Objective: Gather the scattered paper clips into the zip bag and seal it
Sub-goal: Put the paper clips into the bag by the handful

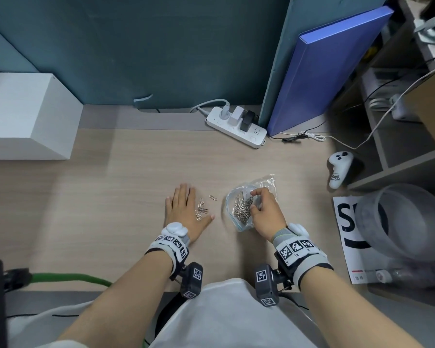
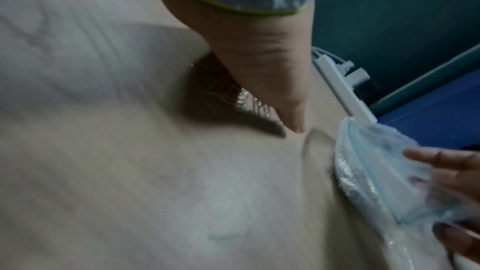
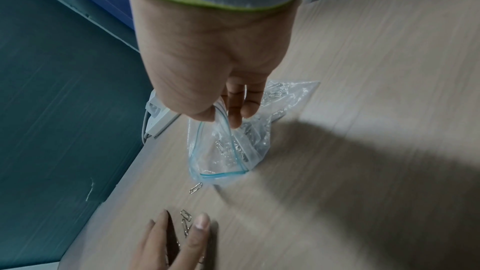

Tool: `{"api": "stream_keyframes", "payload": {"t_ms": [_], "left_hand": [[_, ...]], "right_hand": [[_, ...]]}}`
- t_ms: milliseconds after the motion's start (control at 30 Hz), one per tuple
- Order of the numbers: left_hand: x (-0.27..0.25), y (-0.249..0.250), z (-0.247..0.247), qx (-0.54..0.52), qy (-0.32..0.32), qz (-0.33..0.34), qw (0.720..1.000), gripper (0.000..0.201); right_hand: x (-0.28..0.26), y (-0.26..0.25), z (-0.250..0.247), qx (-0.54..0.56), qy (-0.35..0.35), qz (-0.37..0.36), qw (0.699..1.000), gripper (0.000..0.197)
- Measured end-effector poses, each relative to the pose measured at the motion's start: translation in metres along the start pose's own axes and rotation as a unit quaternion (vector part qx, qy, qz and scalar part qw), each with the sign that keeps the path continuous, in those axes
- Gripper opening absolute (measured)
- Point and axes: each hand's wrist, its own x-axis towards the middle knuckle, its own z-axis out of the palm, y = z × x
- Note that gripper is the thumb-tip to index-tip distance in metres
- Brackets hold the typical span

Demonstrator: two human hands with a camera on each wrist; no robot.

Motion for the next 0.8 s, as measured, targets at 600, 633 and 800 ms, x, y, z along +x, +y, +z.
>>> {"api": "stream_keyframes", "payload": {"t_ms": [600, 633, 800], "left_hand": [[0.026, 0.026, 0.017, -0.063, 0.097, 0.093, 0.989, 0.023], [0.029, 0.028, 0.017, -0.061, 0.111, 0.086, 0.988, 0.016], [0.042, 0.018, 0.013, -0.043, 0.129, 0.090, 0.987, 0.010]], "right_hand": [[0.002, 0.002, -0.003, -0.019, 0.001, -0.016, 1.000, 0.036], [0.002, 0.002, -0.004, -0.020, 0.001, -0.016, 1.000, 0.036], [0.004, 0.004, -0.006, -0.022, -0.005, -0.019, 1.000, 0.036]]}}
